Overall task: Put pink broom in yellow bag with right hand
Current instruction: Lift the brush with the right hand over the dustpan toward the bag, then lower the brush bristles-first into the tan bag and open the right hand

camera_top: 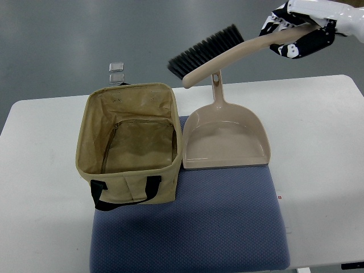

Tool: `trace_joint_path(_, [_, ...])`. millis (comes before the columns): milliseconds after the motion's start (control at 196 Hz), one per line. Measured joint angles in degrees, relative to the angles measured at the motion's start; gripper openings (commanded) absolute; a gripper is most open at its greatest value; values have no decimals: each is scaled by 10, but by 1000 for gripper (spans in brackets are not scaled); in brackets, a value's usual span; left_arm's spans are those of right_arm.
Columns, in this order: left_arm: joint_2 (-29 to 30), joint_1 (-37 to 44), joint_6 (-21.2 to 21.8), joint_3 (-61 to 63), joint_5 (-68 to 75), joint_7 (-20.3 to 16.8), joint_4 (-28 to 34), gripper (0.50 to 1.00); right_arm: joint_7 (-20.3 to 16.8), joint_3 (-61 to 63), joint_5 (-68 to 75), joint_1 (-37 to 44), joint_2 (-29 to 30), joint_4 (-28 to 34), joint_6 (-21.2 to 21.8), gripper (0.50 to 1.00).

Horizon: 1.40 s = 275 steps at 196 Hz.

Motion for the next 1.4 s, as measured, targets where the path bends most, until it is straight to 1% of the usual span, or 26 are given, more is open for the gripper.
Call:
trace_joint_path(173, [0,0,0,-1,0,0,0,1000,-7,-83,-23,78,76,-54,3,500])
trace_joint_path(372, [0,-1,0,-1,-1,0,1,1000,-7,-152,-43,147,188,-160,3,500])
trace_joint_path(530, [0,-1,0,-2,-1,0,1,1000,-6,-182,-66,171,277,-240,3,500])
trace_joint_path(724, [0,-1,0,-2,-1,0,2,1000,-4,-212,-106,175,352,-291,0,500])
trace_joint_path(933, [0,-1,0,-2,-1,0,3,1000,-3,-234,-135,170,387,-303,-2,500])
trace_joint_path(1223, [0,-1,0,-1,-1,0,2,1000,-2,-252,-151,169,393,-302,1,500])
trace_joint_path(1401, [0,-1,0,-2,-1,0,1,1000,-2,-257,-168,169,410,-300,1,500])
